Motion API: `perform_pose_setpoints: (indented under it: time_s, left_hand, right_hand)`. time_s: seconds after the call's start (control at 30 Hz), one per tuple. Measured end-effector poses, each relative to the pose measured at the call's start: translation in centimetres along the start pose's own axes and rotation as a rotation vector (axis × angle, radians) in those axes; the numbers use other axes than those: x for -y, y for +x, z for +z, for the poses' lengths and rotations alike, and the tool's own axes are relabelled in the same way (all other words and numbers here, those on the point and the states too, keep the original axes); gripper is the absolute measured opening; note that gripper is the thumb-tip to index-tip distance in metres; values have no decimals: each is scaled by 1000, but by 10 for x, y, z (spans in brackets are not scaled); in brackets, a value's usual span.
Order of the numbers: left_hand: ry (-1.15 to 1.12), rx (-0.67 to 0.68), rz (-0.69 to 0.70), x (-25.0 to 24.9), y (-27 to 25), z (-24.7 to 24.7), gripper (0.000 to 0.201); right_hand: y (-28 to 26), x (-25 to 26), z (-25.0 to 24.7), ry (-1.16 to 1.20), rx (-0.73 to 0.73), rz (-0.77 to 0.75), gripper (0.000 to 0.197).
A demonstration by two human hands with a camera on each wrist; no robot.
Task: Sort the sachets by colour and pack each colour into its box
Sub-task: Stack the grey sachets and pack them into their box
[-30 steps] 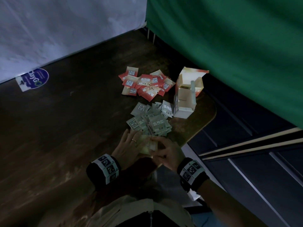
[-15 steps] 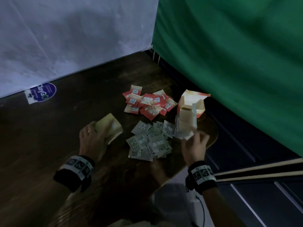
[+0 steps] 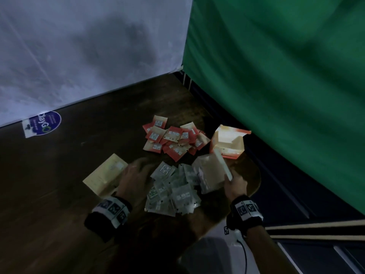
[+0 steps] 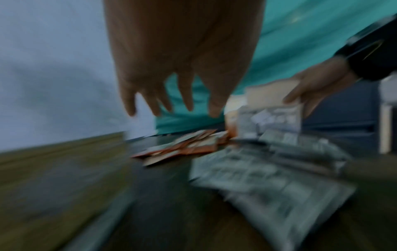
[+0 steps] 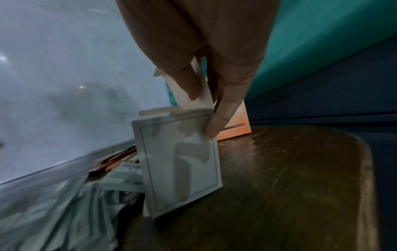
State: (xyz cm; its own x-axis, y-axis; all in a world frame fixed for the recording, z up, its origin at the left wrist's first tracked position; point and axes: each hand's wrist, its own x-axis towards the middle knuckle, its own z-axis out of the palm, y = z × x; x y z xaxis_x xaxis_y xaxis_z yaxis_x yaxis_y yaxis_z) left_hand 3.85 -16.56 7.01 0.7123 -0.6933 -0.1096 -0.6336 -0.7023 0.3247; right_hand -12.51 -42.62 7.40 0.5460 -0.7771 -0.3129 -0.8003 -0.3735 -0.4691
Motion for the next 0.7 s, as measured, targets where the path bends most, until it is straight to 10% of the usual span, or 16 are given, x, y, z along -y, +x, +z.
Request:
perform_pose_setpoints:
  time_s: [0.17, 0.4, 0.7]
  left_hand:
    - [36, 408, 91, -56, 20, 40, 74]
    - [182, 387, 371, -97, 13, 64, 87]
    - [511, 684, 637, -118, 32, 72, 124]
  right_hand:
    - [6, 3, 1, -19, 69, -111, 37]
    - [26, 1, -25, -37, 63, -153, 45]
    - [32, -16, -29, 34, 92, -58, 34]
